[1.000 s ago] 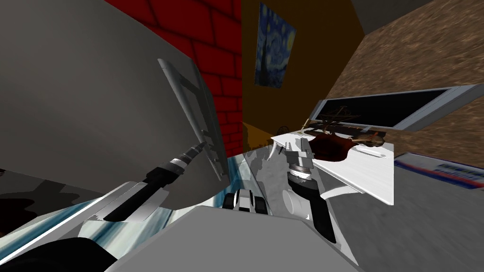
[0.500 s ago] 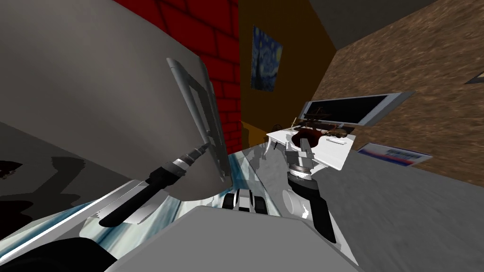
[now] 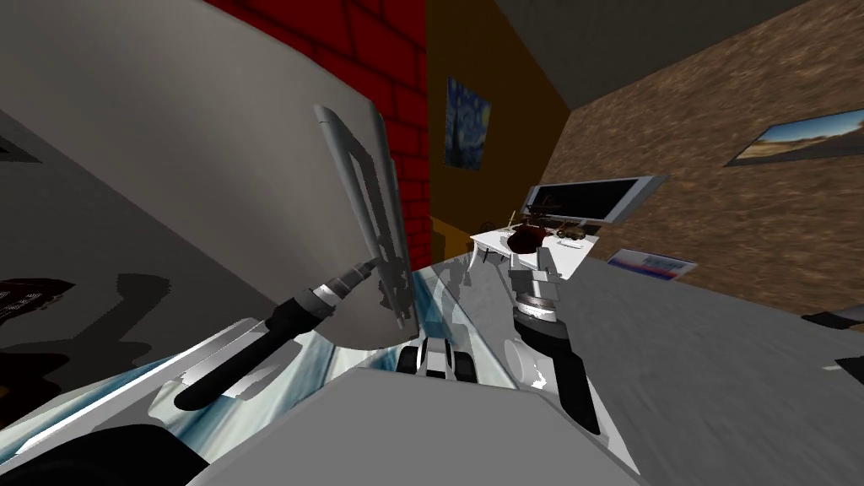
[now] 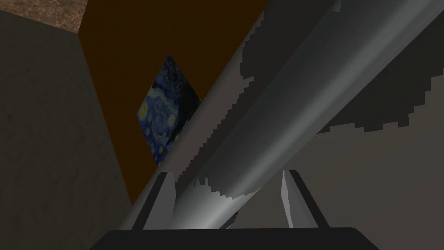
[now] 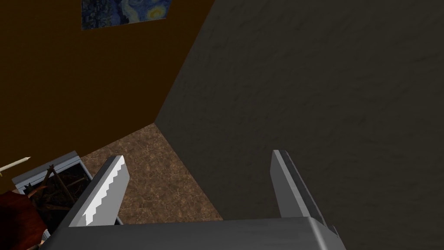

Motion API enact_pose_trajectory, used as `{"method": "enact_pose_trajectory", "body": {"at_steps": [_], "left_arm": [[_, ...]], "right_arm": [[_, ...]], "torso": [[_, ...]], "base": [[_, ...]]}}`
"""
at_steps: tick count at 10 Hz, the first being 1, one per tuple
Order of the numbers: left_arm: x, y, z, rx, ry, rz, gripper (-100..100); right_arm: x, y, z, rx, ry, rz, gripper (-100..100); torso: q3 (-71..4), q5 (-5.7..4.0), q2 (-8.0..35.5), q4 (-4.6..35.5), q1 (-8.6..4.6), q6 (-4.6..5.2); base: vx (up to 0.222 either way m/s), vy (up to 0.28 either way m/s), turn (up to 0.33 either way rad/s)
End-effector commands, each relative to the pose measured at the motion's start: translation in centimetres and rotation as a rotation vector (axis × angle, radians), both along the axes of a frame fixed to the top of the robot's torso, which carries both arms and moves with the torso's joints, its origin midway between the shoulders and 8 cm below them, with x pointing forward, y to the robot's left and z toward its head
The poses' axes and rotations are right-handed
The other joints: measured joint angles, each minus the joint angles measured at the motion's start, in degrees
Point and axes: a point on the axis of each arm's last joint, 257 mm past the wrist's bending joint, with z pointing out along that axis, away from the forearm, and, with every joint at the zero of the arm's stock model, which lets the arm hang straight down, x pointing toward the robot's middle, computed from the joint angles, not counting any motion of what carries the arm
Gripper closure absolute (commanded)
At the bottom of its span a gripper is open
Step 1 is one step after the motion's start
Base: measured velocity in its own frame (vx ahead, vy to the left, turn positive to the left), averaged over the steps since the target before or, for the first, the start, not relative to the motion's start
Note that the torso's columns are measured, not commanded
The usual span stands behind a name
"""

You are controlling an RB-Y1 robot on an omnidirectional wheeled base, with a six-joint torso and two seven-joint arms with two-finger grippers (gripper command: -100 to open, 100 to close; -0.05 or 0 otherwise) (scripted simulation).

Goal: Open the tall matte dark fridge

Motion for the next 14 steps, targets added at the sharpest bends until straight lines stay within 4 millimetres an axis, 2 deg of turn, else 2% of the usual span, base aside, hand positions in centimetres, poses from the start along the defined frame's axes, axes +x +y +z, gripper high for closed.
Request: {"method": "enact_pose_trajectory", "body": {"at_steps": [1, 3, 6, 10, 11, 13, 14], "left_arm": [[-0.5, -1.5, 0.1, 0.000, -0.002, -0.060, 100], [-0.7, -2.2, 0.2, -0.001, -0.002, -0.090, 100], [-1.7, -4.3, 0.3, -0.003, -0.001, -0.179, 100], [-3.1, -7.0, 0.4, -0.009, 0.005, -0.298, 100], [-2.8, -6.5, 0.3, 0.000, 0.003, -0.280, 100], [-3.9, -7.9, 0.1, 0.000, 0.008, -0.352, 100], [-4.4, -8.4, 0.1, 0.000, 0.009, -0.379, 100]], "right_arm": [[0.0, 0.0, 0.0, 0.000, 0.000, 0.000, 0], [0.0, 0.0, 0.0, 0.000, 0.000, 0.000, 0], [0.0, 0.0, 0.0, 0.000, 0.000, 0.000, 0], [0.0, 0.0, 0.0, 0.000, 0.000, 0.000, 0], [0.0, 0.0, 0.0, 0.000, 0.000, 0.000, 0], [0.0, 0.0, 0.0, 0.000, 0.000, 0.000, 0], [0.0, 0.0, 0.0, 0.000, 0.000, 0.000, 0]], "torso": [[0.0, 0.00, 0.0, -0.1, 0.00, 0.16], [0.6, 0.22, 0.7, -0.1, 0.05, 0.18], [0.3, 0.18, 0.3, 0.0, 0.39, 0.04], [0.4, 0.18, 0.6, 0.0, 0.21, 0.02], [0.3, 0.09, 0.4, 0.0, 0.08, 0.08], [-0.1, -0.07, -0.1, -0.2, -0.24, 0.20], [0.1, 0.07, 0.2, -0.2, 0.09, 0.19]], "base": [[-0.224, 0.131, -0.075], [-0.239, 0.120, -0.090], [-0.209, 0.143, -0.091], [-0.298, 0.164, -0.090], [-0.134, 0.071, -0.033], [-0.144, 0.144, -0.072], [-0.197, 0.222, -0.123]]}}
